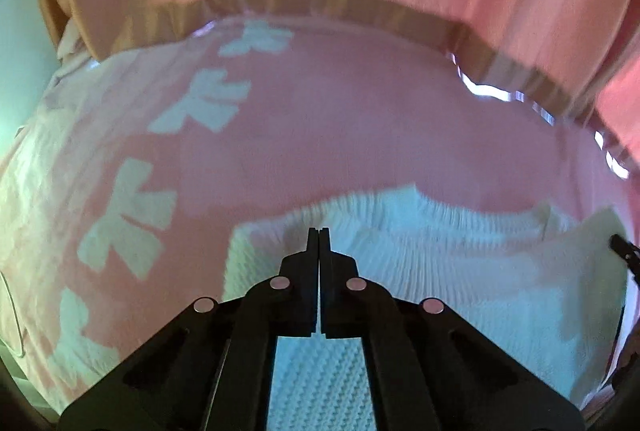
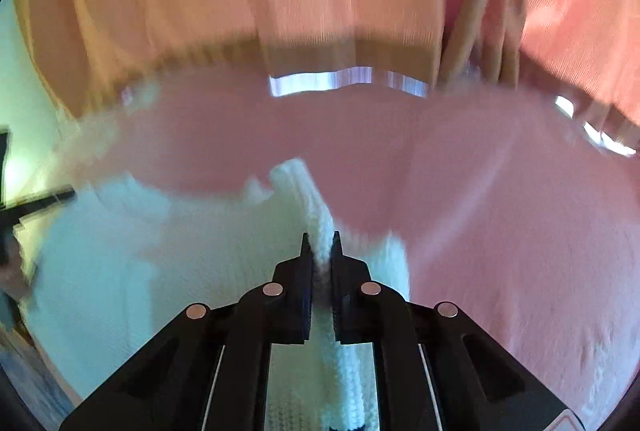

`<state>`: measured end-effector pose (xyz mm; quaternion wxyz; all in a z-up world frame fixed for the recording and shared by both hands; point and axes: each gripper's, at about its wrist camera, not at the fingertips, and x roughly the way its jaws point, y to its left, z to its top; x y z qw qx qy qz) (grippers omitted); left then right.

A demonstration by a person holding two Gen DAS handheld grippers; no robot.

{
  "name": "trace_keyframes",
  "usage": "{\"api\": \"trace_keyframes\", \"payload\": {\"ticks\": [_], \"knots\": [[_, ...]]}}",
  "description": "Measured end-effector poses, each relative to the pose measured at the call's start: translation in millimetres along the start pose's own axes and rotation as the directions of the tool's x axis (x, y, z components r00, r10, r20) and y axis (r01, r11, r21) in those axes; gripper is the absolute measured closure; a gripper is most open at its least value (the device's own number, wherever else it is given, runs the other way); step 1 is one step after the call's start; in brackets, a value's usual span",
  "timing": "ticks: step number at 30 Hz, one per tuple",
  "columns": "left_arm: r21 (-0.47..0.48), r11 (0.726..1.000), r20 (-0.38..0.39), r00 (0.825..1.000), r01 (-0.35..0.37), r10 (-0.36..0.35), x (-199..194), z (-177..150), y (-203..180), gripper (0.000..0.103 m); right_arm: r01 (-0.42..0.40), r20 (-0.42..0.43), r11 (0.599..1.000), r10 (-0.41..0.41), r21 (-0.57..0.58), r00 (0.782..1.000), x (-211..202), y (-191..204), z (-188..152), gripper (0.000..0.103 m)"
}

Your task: Fold small clothes

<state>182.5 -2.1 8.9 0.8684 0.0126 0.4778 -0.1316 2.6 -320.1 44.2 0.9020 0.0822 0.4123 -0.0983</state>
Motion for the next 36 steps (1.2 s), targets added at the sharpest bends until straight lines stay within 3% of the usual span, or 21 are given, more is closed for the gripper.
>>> {"api": "trace_keyframes", "payload": {"ticks": [2,4,6,8,10,11,12,14,15,16,17,19,23,25,28,29,31,32,33,35,36], "knots": [[0.002,0.998,-0.014,0.998,-0.059,0.059,14,5,6,0.103,0.023,-0.043,0.998,-0.021,0.053,0.999,15,-15,0,0.096],[-0.015,0.998,-0.084,0.994,-0.066,0.064,33,2,10,0.103,0.046,-0.197,0.994,-0.026,0.097,0.98,53,-28,-14,0.097],[-0.011,0.997,-0.079,0.994,-0.076,0.075,35,-1,10,0.103,0.042,-0.189,0.993,-0.02,0.111,0.982,53,-27,-16,0.096],[-0.018,1.0,-0.072,0.997,0.024,-0.025,17,1,6,0.102,0.052,-0.134,0.995,-0.041,0.082,0.99,35,-16,-12,0.083],[-0.019,0.994,-0.051,0.993,0.103,-0.104,2,-2,3,0.085,0.043,-0.072,0.998,-0.039,0.055,0.997,19,-4,-13,0.059],[-0.015,0.996,-0.042,0.995,0.09,-0.09,1,-4,3,0.056,0.034,-0.068,0.998,-0.031,0.046,0.997,17,-1,-15,0.058],[-0.022,0.997,-0.042,0.997,0.068,-0.068,3,-5,3,0.042,0.025,-0.076,0.999,-0.022,0.044,0.997,20,0,-18,0.058],[-0.034,0.998,-0.075,0.995,0.057,-0.059,17,-6,1,0.045,0.022,-0.119,0.999,-0.017,0.042,0.993,35,-3,-18,0.058],[-0.029,0.998,-0.082,0.995,0.061,-0.063,21,-7,0,0.06,0.031,-0.148,0.999,-0.024,0.043,0.989,46,-4,-20,0.06],[-0.017,0.997,-0.092,0.993,0.069,-0.07,27,-7,-2,0.072,0.029,-0.169,0.998,-0.02,0.048,0.985,53,-6,-21,0.08],[-0.014,0.996,-0.117,0.989,0.087,-0.088,32,-7,-4,0.093,0.026,-0.172,0.998,-0.017,0.053,0.985,55,-6,-19,0.095],[-0.035,0.994,-0.093,0.99,0.1,-0.102,24,-5,-5,0.097,0.003,-0.127,0.996,0.008,0.089,0.992,44,-11,-14,0.095],[-0.04,0.994,0.004,0.994,0.105,-0.105,1,5,-4,0.099,0.0,-0.003,0.996,0.0,0.092,1.0,15,-12,-4,0.096],[-0.063,0.994,-0.026,0.996,0.088,-0.09,10,10,3,0.1,0.016,-0.062,0.994,-0.009,0.11,0.998,30,-18,-6,0.095],[-0.102,0.982,-0.047,0.985,0.158,-0.164,9,11,6,0.099,0.009,-0.168,0.989,0.016,0.148,0.986,55,-22,-14,0.093],[-0.082,0.982,-0.03,0.984,0.17,-0.173,2,10,3,0.093,0.011,-0.165,0.99,0.013,0.141,0.986,54,-20,-14,0.091],[-0.033,0.983,0.005,0.984,0.179,-0.179,-10,6,-4,0.067,0.014,-0.142,0.993,0.002,0.114,0.99,47,-14,-12,0.085],[-0.024,0.985,0.019,0.985,0.173,-0.172,-14,3,-7,0.043,0.009,-0.135,0.993,0.006,0.116,0.991,45,-13,-12,0.077],[-0.013,0.988,0.031,0.987,0.155,-0.155,-14,0,-9,0.036,0.002,-0.133,0.992,0.014,0.124,0.991,44,-13,-13,0.073],[0.036,0.992,-0.011,0.993,0.117,-0.117,-1,-5,-17,0.04,0.008,-0.142,0.993,0.009,0.119,0.99,48,-12,-14,0.073],[0.046,0.992,-0.039,0.993,0.116,-0.114,7,-7,-18,0.063,0.02,-0.152,0.994,-0.004,0.105,0.988,52,-11,-16,0.079]]}}
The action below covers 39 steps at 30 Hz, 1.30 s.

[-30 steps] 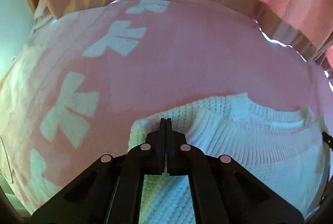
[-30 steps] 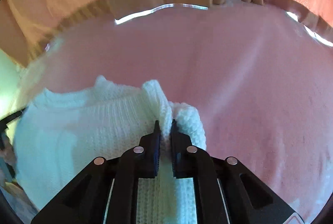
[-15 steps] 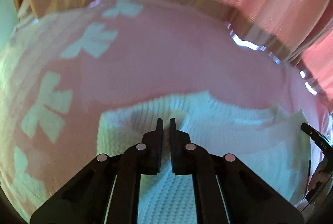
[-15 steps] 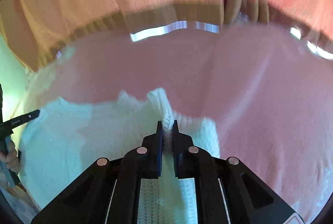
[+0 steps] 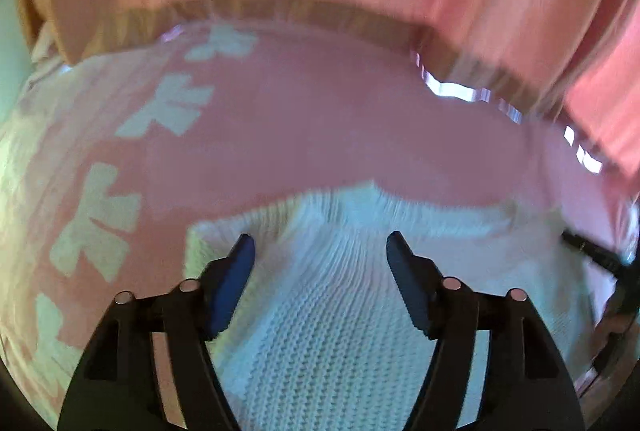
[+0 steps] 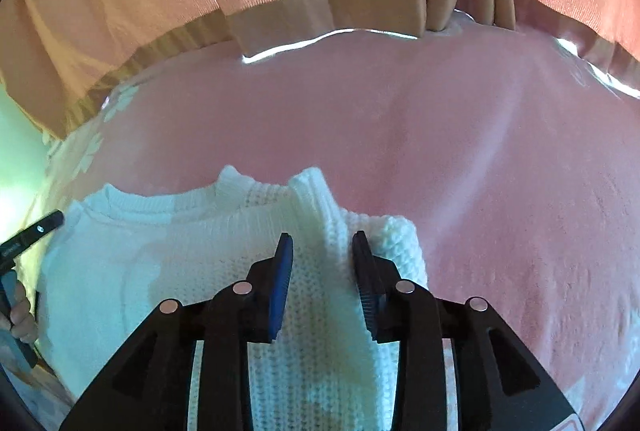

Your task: Fold small clothes

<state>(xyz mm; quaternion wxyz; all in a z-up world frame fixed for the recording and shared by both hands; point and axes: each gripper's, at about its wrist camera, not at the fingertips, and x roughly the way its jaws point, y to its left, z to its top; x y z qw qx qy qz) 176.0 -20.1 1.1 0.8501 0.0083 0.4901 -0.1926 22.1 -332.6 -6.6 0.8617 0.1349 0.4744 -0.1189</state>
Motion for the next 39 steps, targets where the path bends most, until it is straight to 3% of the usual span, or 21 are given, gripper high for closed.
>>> {"api": "trace_keyframes", "payload": {"ticks": [1,2,6,8,10,13,15,18,21,24,27,30,33,37,39], "knots": [[0.012,1.0,-0.045,0.999,-0.008,0.009,13,-2,0,0.075,0.009,-0.003,1.0,-0.009,-0.005,1.0,2,1,0,0.095],[0.018,0.999,-0.06,0.997,-0.037,0.038,19,-3,0,0.096,0.01,0.008,1.0,-0.01,0.001,1.0,0,1,1,0.095],[-0.033,0.996,0.003,0.997,-0.08,0.08,12,8,14,0.097,0.005,0.157,1.0,-0.005,0.004,0.988,-31,-2,10,0.095],[-0.062,0.991,-0.015,0.993,-0.12,0.119,20,11,24,0.097,0.014,0.108,1.0,-0.016,0.023,0.994,-17,-10,11,0.094],[-0.078,0.987,-0.053,0.989,-0.141,0.138,33,10,31,0.097,0.009,-0.031,0.999,-0.007,0.05,0.999,19,-21,4,0.096],[-0.011,0.984,-0.014,0.984,-0.18,0.18,26,9,18,0.095,0.04,0.039,0.999,-0.041,0.016,0.998,-3,-11,6,0.089],[-0.032,0.99,0.021,0.99,-0.136,0.136,3,8,13,0.094,0.032,0.137,0.999,-0.032,-0.002,0.99,-35,-1,3,0.084],[-0.001,0.994,0.096,0.99,-0.106,0.106,-33,-1,-4,0.087,-0.027,0.252,0.997,0.046,-0.077,0.967,-86,29,-23,0.084],[0.064,0.986,0.146,0.979,-0.153,0.143,-59,-21,-27,0.082,-0.062,0.261,0.988,0.098,-0.143,0.96,-97,59,-53,0.085],[0.099,0.977,0.143,0.974,-0.191,0.176,-63,-40,-42,0.079,-0.087,0.19,0.98,0.121,-0.177,0.974,-76,85,-87,0.085],[0.12,0.972,0.093,0.977,-0.202,0.192,-53,-58,-49,0.079,-0.129,0.103,0.977,0.148,-0.17,0.984,-55,92,-105,0.085],[0.147,0.961,0.069,0.972,-0.234,0.226,-43,-72,-51,0.079,-0.11,0.061,0.969,0.126,-0.223,0.99,-40,104,-115,0.085],[0.159,0.95,0.042,0.963,-0.268,0.265,-28,-81,-45,0.075,-0.092,0.055,0.973,0.105,-0.21,0.993,-35,92,-120,0.093],[0.168,0.943,0.066,0.958,-0.286,0.279,-26,-86,-39,0.068,-0.02,0.079,0.997,0.026,-0.075,0.997,-45,39,-110,0.093],[0.166,0.941,0.073,0.955,-0.294,0.286,-27,-87,-38,0.065,0.006,0.069,1.0,-0.007,0.023,0.998,-47,8,-106,0.1]]}}
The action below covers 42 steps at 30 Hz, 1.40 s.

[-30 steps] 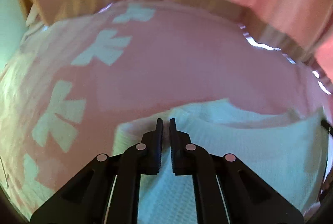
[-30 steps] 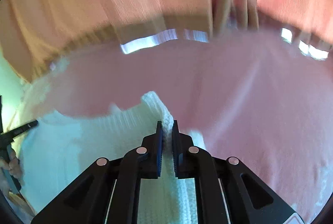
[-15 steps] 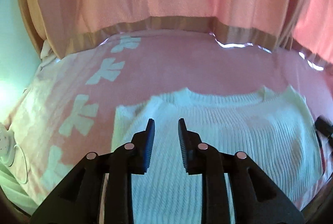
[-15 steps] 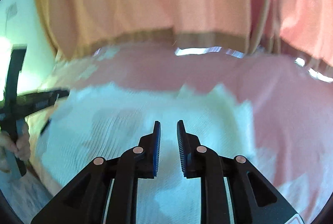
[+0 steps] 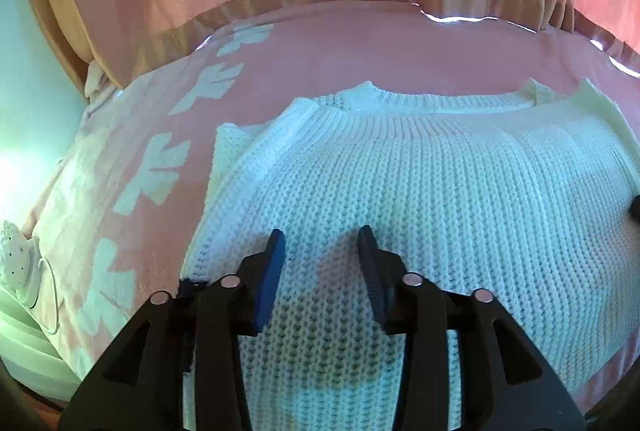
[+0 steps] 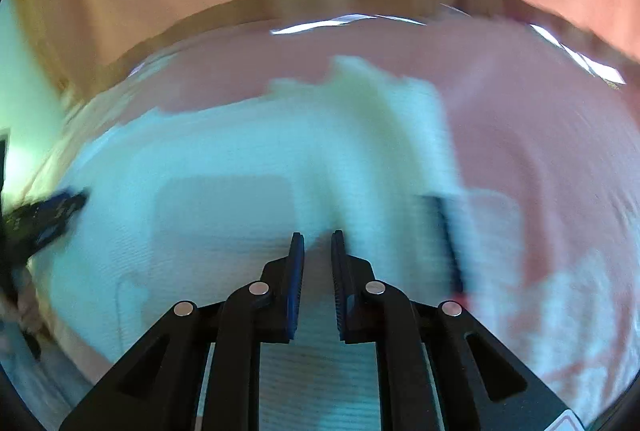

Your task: Fold small clothes

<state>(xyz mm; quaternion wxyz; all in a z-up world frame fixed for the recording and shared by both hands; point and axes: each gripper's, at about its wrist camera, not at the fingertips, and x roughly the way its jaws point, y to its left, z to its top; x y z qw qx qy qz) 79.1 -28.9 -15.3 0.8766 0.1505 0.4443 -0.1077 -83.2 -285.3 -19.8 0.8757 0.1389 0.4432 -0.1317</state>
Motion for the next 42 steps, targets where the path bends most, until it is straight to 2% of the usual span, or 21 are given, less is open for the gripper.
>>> {"api": "trace_keyframes", "payload": {"ticks": [3,4,6,8,12,13,17,20,21,22,25,26,28,30,32,34,36,37,38,40,42], "knots": [[-0.009,1.0,-0.006,1.0,0.0,0.0,-1,0,0,0.065,0.02,0.016,0.992,-0.022,0.124,1.0,-11,-33,-1,0.103],[-0.014,1.0,-0.008,1.0,0.0,0.0,-1,0,0,0.065,-0.001,0.028,0.99,-0.003,0.144,1.0,-16,-37,-3,0.098],[-0.019,1.0,-0.014,1.0,-0.005,0.004,-1,1,-1,0.065,0.01,0.039,0.995,-0.014,0.1,0.999,-21,-31,-6,0.097],[-0.023,1.0,-0.013,1.0,-0.013,0.013,0,2,-3,0.065,0.064,0.006,0.996,-0.064,0.06,0.998,-12,-30,-10,0.103],[-0.056,0.998,-0.02,1.0,0.002,-0.003,-2,4,2,0.064,0.021,0.043,0.985,-0.029,0.172,0.999,-24,-51,-4,0.103],[-0.072,0.997,-0.012,1.0,0.008,-0.009,-5,5,4,0.064,0.024,0.072,0.987,-0.035,0.158,0.997,-31,-47,-1,0.09],[-0.116,0.993,0.011,1.0,0.006,-0.005,-6,13,12,0.061,-0.022,0.106,0.999,0.018,0.034,0.994,-33,-13,22,0.089],[-0.111,0.994,-0.028,0.999,-0.023,0.02,12,17,11,0.06,-0.008,0.044,0.998,0.011,-0.058,0.999,2,6,39,0.089],[-0.11,0.993,-0.033,0.999,-0.031,0.028,16,16,11,0.057,0.014,0.012,0.998,-0.013,-0.057,1.0,16,4,41,0.091],[-0.101,0.994,-0.021,0.999,-0.049,0.047,19,17,10,0.055,0.069,-0.008,0.997,-0.069,-0.042,0.998,30,-7,42,0.103],[-0.092,0.995,-0.011,0.999,-0.05,0.049,18,19,12,0.054,0.08,0.015,0.995,-0.081,0.061,0.997,25,-31,43,0.103],[-0.107,0.994,-0.009,0.999,-0.036,0.035,15,19,16,0.054,0.088,0.031,0.993,-0.09,0.079,0.995,19,-33,45,0.102],[-0.129,0.992,0.003,1.0,-0.016,0.017,4,18,23,0.054,0.1,0.085,0.992,-0.106,0.07,0.991,-1,-28,46,0.089],[-0.139,0.99,0.02,1.0,-0.003,0.005,-7,17,31,0.054,0.025,0.124,1.0,-0.025,0.007,0.992,-17,-7,44,0.089],[-0.16,0.987,0.032,0.999,0.012,-0.007,-15,13,41,0.052,-0.029,0.119,0.997,0.038,-0.072,0.992,-20,17,40,0.089],[-0.181,0.983,0.016,1.0,0.012,-0.009,-13,10,48,0.052,-0.068,0.072,0.983,0.081,-0.168,0.994,-6,48,37,0.089],[-0.187,0.982,-0.012,1.0,-0.004,0.002,-3,8,50,0.052,-0.074,0.009,0.972,0.078,-0.223,0.997,23,69,37,0.09],[-0.186,0.982,-0.018,1.0,-0.017,0.014,1,8,50,0.052,-0.058,-0.019,0.972,0.056,-0.226,0.998,39,71,40,0.091],[-0.176,0.984,-0.026,0.999,-0.037,0.033,5,8,49,0.052,-0.047,-0.033,0.974,0.04,-0.221,0.999,50,68,43,0.1],[-0.166,0.985,-0.039,0.998,-0.052,0.046,13,6,49,0.051,-0.047,-0.007,0.982,0.046,-0.184,0.999,62,56,51,0.101],[-0.184,0.982,-0.037,0.999,-0.039,0.033,14,4,53,0.05,-0.019,0.011,0.994,0.021,-0.108,1.0,55,45,60,0.1]]}}
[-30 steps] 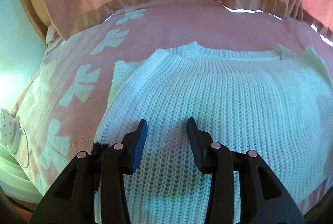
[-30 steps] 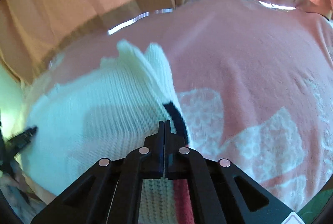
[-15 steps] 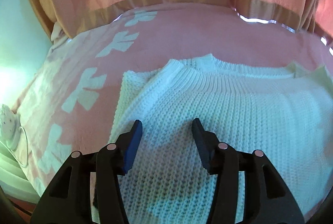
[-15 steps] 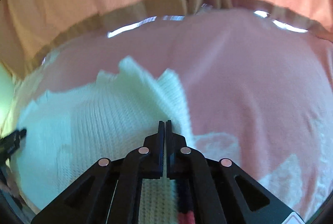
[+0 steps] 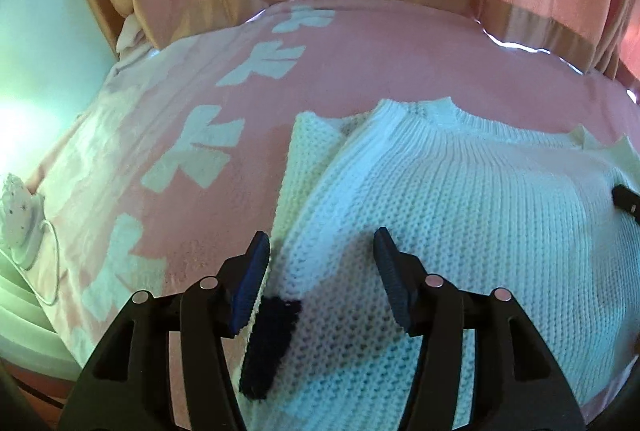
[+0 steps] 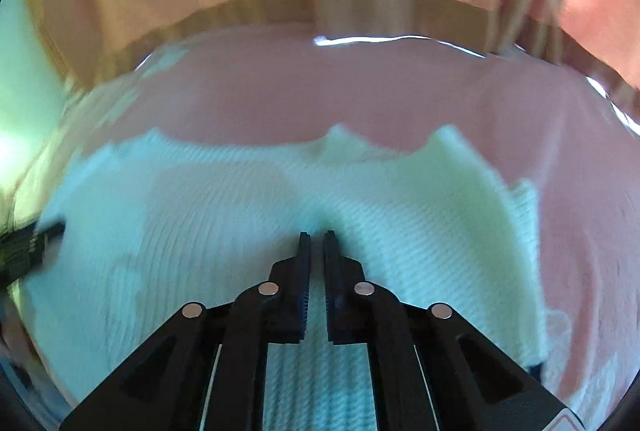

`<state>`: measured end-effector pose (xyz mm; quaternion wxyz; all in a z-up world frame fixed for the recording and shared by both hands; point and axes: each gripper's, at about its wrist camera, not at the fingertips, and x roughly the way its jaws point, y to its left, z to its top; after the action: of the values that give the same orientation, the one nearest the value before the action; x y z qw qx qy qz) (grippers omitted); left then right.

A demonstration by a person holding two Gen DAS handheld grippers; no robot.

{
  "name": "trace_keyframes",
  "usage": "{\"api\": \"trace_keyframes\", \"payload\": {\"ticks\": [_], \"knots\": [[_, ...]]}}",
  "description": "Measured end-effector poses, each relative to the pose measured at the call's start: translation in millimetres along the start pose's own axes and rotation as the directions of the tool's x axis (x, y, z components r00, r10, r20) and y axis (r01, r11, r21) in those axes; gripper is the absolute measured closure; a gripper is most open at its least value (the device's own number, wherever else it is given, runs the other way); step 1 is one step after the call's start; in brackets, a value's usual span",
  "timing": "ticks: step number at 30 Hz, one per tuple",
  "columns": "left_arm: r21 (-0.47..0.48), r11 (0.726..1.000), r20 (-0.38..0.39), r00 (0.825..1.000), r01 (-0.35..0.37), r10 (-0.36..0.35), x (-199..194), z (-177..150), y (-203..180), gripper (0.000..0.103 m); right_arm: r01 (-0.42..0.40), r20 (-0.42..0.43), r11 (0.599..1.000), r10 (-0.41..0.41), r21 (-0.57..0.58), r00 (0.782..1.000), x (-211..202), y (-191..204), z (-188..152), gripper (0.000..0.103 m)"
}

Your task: Fold small clothes

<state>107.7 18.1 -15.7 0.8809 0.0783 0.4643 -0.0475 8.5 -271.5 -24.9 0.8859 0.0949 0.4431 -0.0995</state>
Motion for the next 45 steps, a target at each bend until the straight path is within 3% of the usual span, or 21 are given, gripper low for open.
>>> {"api": "trace_keyframes", "payload": {"ticks": [2,6,9,13,16,19,20,21,22,23,26,29,31,35,37,41,43,45], "knots": [[-0.015,1.0,0.006,1.0,0.016,-0.016,-7,-1,9,0.051,-0.025,0.03,1.0,0.025,0.005,0.999,-14,3,2,0.089],[-0.106,0.988,0.001,0.993,0.116,-0.117,-25,-8,37,0.042,-0.122,0.064,0.986,0.13,-0.116,0.989,-45,41,-10,0.089],[-0.217,0.958,-0.007,0.981,0.186,-0.193,-27,-17,60,0.039,-0.176,0.04,0.959,0.189,-0.222,0.981,-51,79,-29,0.089],[-0.304,0.929,-0.069,0.967,0.213,-0.244,-9,-31,70,0.039,-0.18,-0.006,0.946,0.185,-0.27,0.983,-36,105,-47,0.089],[-0.353,0.903,-0.109,0.948,0.245,-0.299,7,-39,70,0.038,-0.18,-0.076,0.95,0.165,-0.254,0.983,-16,105,-56,0.089],[-0.396,0.878,-0.108,0.936,0.27,-0.336,13,-41,73,0.038,-0.195,-0.086,0.954,0.18,-0.229,0.98,-5,102,-57,0.091],[-0.397,0.871,-0.111,0.926,0.291,-0.361,13,-39,72,0.052,-0.195,-0.088,0.954,0.179,-0.229,0.98,-7,105,-59,0.091],[-0.404,0.854,-0.107,0.911,0.327,-0.399,13,-38,72,0.074,-0.194,-0.088,0.953,0.178,-0.235,0.98,-7,107,-60,0.091],[-0.427,0.826,-0.099,0.889,0.367,-0.446,10,-35,72,0.077,-0.192,-0.084,0.951,0.177,-0.243,0.981,-7,107,-61,0.091],[-0.432,0.816,-0.083,0.884,0.384,-0.46,5,-33,72,0.081,-0.192,-0.081,0.95,0.177,-0.248,0.981,-6,109,-63,0.091],[-0.395,0.799,-0.004,0.868,0.454,-0.496,-28,-20,63,0.083,-0.196,-0.078,0.948,0.182,-0.249,0.98,-5,109,-62,0.092],[-0.349,0.763,0.086,0.829,0.544,-0.552,-71,-5,44,0.083,-0.203,-0.078,0.947,0.19,-0.247,0.979,-5,108,-62,0.093],[-0.303,0.757,0.122,0.812,0.579,-0.571,-94,2,27,0.083,-0.21,-0.077,0.947,0.198,-0.241,0.977,-4,106,-61,0.094],[-0.227,0.732,0.119,0.765,0.642,-0.634,-115,22,-23,0.083,-0.266,-0.085,0.945,0.254,-0.193,0.964,-8,94,-60,0.094],[-0.186,0.743,0.095,0.764,0.643,-0.638,-117,28,-56,0.083,-0.269,-0.084,0.949,0.259,-0.164,0.962,-23,79,-60,0.091],[-0.107,0.778,0.052,0.785,0.619,-0.617,-115,25,-108,0.083,-0.134,-0.018,0.979,0.133,-0.152,0.991,-68,30,-62,0.069],[-0.073,0.792,0.034,0.796,0.606,-0.605,-113,20,-132,0.083,-0.076,0.026,0.994,0.079,-0.08,0.997,-91,-10,-62,0.068],[-0.05,0.798,0.009,0.8,0.6,-0.601,-109,17,-155,0.083,-0.085,0.053,0.996,0.083,0.039,0.995,-109,-55,-64,0.068]]}}
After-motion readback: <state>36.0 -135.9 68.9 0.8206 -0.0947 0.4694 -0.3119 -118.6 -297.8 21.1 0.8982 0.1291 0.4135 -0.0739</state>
